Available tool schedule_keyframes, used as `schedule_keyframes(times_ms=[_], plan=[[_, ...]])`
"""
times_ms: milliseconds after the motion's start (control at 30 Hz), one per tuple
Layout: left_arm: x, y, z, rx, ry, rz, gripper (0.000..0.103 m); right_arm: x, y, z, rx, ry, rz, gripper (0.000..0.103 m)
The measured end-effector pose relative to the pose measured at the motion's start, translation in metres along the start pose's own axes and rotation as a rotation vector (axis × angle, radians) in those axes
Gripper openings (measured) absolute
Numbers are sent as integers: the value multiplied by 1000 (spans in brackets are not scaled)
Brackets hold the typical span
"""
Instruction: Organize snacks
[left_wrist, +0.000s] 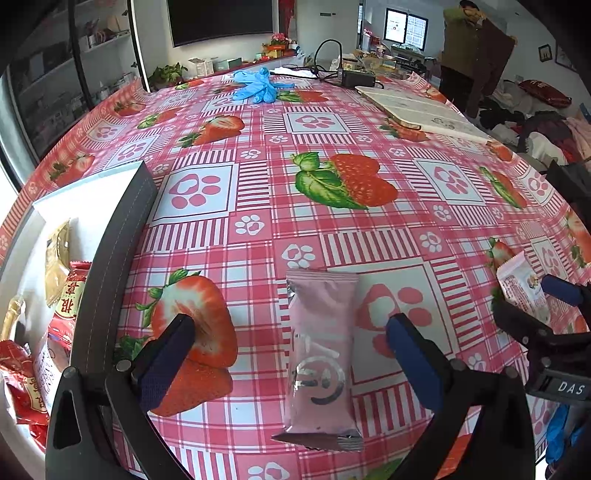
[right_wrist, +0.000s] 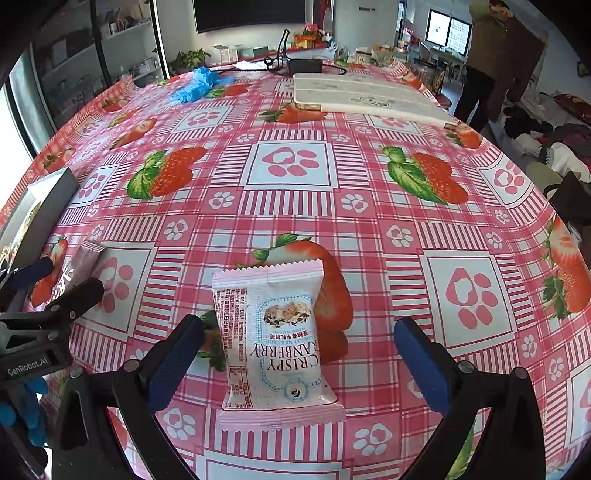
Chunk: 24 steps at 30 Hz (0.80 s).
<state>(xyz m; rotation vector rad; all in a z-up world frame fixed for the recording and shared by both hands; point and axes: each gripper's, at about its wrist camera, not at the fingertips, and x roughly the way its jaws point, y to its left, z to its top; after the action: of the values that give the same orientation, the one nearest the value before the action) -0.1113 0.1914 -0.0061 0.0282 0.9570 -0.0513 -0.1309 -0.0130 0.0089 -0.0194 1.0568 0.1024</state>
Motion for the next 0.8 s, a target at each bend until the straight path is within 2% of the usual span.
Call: schedule_keyframes(times_ms=[200, 367, 433, 467, 500, 533, 567, 667, 733, 800], plan=[[-2, -2, 0, 4, 3, -1, 103, 1, 1, 5, -3, 31, 0, 103], [-2, -3, 3, 0, 44, 6, 101, 6, 1, 15, -6, 113, 1, 103], [-5, -7, 6, 17, 75, -7, 92, 8, 1, 18, -8, 145, 1, 100], [-6, -10, 7, 29, 82, -13, 80, 7, 2, 19, -14, 153, 7, 96], [-9, -13, 8, 45, 91, -25, 62, 5, 2, 21, -23, 151, 10, 83], [-12, -16, 9, 56, 99, -32, 51, 2, 3, 23, -32, 150, 17, 65], [-14, -19, 11, 65, 111, -34, 28, 0, 4, 25, -39, 154, 22, 57], [-16, -14, 12, 23, 148, -78, 25, -1, 4, 28, -33, 179, 38, 43], [-25, -5, 12, -22, 149, -115, 25, -4, 3, 30, -7, 191, 94, 42], [-38, 2, 12, -33, 125, -111, 25, -13, 8, 34, 20, 184, 164, 42]])
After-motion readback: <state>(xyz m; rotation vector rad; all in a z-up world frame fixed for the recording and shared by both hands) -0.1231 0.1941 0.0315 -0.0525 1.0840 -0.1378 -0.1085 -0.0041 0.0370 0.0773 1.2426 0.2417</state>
